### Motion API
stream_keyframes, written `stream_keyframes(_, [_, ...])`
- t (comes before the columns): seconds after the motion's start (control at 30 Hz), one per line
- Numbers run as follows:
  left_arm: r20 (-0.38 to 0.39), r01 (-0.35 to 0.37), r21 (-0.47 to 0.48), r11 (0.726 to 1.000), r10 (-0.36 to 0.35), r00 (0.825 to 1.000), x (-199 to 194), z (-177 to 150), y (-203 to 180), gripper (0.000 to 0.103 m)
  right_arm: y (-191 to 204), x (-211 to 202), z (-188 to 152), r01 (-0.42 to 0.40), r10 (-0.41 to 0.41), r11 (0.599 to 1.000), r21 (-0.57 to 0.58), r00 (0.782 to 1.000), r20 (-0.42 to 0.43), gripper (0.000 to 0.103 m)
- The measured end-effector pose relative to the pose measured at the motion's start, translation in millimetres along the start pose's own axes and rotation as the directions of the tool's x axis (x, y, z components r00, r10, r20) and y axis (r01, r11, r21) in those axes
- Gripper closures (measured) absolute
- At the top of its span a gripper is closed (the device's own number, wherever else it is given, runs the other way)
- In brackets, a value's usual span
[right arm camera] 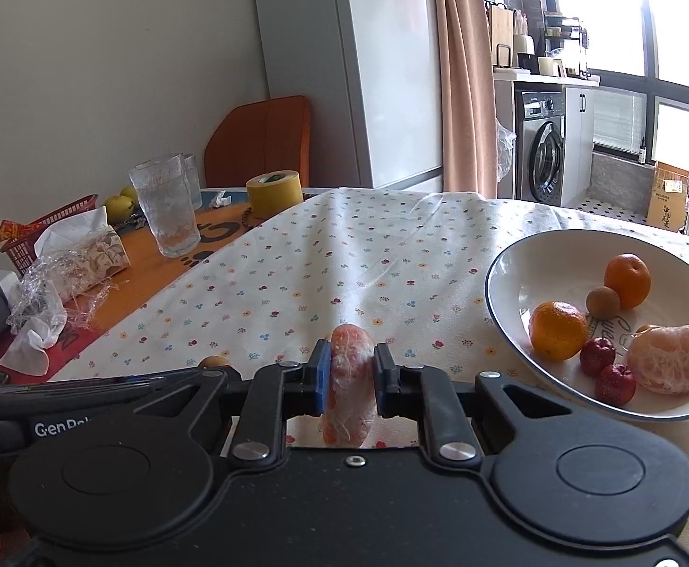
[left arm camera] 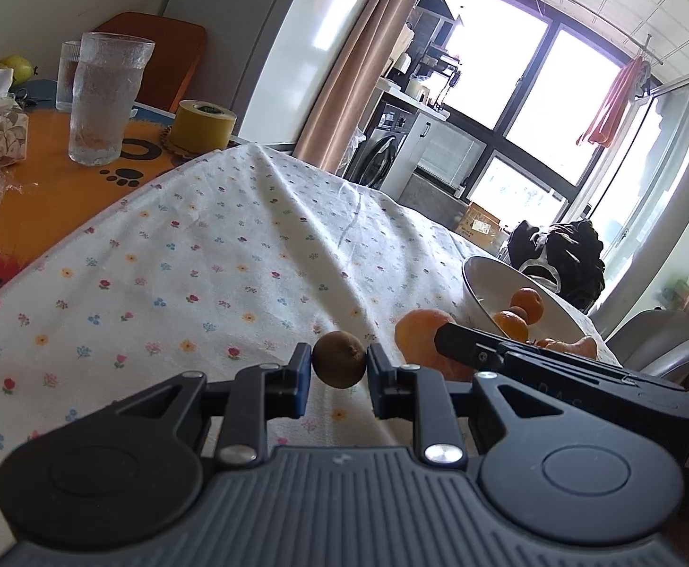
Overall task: Organize fruits
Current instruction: 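Carry the kiwi and peeled orange piece into the white bowl, open both tools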
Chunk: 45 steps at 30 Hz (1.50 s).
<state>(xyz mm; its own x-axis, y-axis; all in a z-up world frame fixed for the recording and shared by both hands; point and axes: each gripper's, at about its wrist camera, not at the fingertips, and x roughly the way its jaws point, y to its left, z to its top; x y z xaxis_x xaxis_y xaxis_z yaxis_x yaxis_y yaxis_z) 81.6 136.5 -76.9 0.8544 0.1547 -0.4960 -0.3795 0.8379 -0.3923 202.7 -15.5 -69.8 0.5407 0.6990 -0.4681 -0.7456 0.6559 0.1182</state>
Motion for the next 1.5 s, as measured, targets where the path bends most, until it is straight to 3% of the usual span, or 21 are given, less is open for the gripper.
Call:
stream_keyframes(0.23, [0.008,0.019,0.039,0.999,-0.019,1.000,3,4,-23,0.080,-23,-22,12,0.016,-0.018,1.000,0.023,0.998,0.057,0.086])
stream_keyframes(0.6, [0.007,0.048,0.112,0.993,-0.049,0.999,15,14,-64,0.080,-86,-44,33,0.123,-0.131,0.990,0.069,0.982,0.135,0.087])
stream_keyframes(1.1, [-0.027,0.074,0.193,0.978,-0.071,0.997,48,21,-111,0.080,-164,-40,36,0.211,-0.237,0.963,0.166,0.959,0.156,0.087])
stream_keyframes(1.5, [-0.045,0.062,0.234,0.970,-0.053,0.998,70,26,-133,0.080,-188,-26,40,0.218,-0.253,0.954,0.206,0.954,0.161,0.086])
